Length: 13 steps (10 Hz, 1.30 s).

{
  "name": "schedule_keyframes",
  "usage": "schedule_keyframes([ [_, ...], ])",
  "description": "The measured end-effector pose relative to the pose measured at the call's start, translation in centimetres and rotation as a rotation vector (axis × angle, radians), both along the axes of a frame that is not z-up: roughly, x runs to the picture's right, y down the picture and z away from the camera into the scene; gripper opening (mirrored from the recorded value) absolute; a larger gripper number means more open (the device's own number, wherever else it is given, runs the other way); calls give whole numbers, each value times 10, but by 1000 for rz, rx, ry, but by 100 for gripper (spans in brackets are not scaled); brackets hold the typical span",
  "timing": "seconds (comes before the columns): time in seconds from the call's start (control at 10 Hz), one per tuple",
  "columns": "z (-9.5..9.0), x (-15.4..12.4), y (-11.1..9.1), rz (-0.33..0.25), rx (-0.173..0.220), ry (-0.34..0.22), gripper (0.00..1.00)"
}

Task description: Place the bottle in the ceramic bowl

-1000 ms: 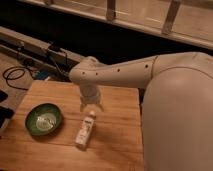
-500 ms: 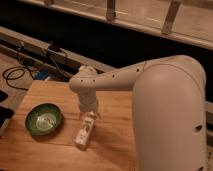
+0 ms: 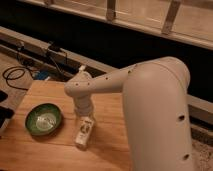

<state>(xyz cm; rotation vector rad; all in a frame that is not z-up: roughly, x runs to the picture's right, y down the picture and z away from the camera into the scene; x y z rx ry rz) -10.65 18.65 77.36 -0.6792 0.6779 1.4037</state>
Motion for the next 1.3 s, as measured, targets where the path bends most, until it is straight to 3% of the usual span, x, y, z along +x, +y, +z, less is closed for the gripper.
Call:
schedule_keyframes([
  [0.4, 22, -3, 19, -13, -56, -18, 65],
  [0.8, 46, 3, 36, 16, -118, -33, 61],
  [1.3, 36, 3, 24, 30, -67, -72, 11],
])
